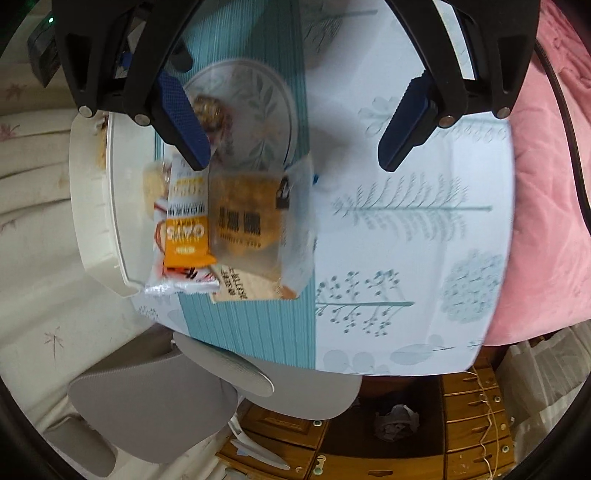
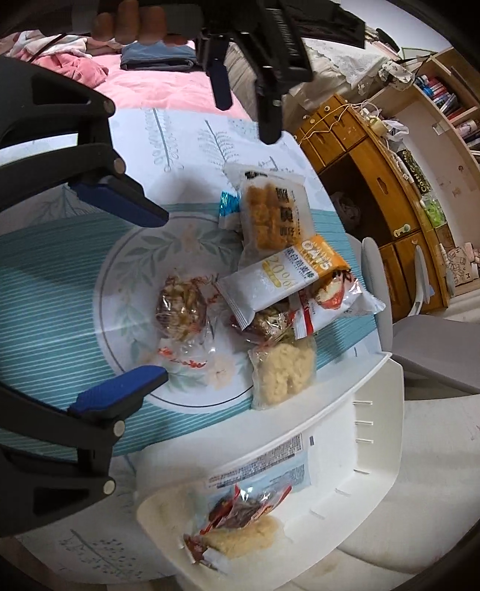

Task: Organize snacks
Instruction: 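Grasp and lift the clear pastry bag with the left gripper while the right gripper approaches the peanut bag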

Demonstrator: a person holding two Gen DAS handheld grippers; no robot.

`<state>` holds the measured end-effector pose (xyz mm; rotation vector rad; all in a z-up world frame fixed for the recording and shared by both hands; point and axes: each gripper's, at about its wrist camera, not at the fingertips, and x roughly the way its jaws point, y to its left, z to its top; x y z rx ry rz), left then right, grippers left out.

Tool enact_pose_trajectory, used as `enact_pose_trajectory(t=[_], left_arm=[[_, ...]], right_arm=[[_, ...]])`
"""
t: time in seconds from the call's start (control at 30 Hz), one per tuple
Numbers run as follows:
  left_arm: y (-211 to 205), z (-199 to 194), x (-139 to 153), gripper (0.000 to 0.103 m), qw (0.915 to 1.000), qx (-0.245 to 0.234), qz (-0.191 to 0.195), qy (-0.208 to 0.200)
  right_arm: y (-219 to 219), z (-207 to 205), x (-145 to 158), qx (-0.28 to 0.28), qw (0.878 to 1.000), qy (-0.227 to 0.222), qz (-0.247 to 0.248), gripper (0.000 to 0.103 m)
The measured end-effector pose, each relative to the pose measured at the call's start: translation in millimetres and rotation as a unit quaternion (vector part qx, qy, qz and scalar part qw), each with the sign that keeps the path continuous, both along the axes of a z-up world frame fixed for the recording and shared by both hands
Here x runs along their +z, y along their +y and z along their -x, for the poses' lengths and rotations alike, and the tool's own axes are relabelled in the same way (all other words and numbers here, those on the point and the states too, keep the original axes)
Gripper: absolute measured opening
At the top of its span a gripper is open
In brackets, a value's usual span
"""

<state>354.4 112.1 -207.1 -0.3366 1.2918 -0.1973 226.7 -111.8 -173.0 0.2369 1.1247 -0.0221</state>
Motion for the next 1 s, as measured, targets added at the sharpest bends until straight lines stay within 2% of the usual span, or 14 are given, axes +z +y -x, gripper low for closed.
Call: enact_pose_trajectory(t=[0.23, 0.37, 0.63, 0.7, 0.83, 1.0], left_arm=[[-12, -25, -34, 0.092, 0.9992, 0.0, 0.039, -0.009], [-16, -33, -52, 0.092, 0.9982, 0.012, 0.059, -0.007], [-22, -45, -73, 0.091, 0.9957, 0.032, 0.087, 0.001], [-22, -46, -75, 0.084, 0.9948, 0.044, 0.092, 0.0], [-22, -44, -81, 0.07, 0.9895, 0.066, 0.128, 0.001], [-24, -43, -80, 0.066, 0.9883, 0.078, 0.131, -0.003]], right_arm=[[-3, -12, -24, 0.011, 1.0, 0.012, -0.002, 0.078], [-2, -15, -33, 0.022, 1.0, 0.003, 0.018, 0.078], [-5, -25, -51, 0.031, 0.999, 0.005, 0.036, 0.079], [-4, -26, -53, 0.035, 0.999, 0.002, 0.032, 0.082], [0, -30, -57, 0.048, 0.998, -0.004, 0.038, 0.083], [7, -36, -64, 0.071, 0.997, -0.008, 0.039, 0.083]])
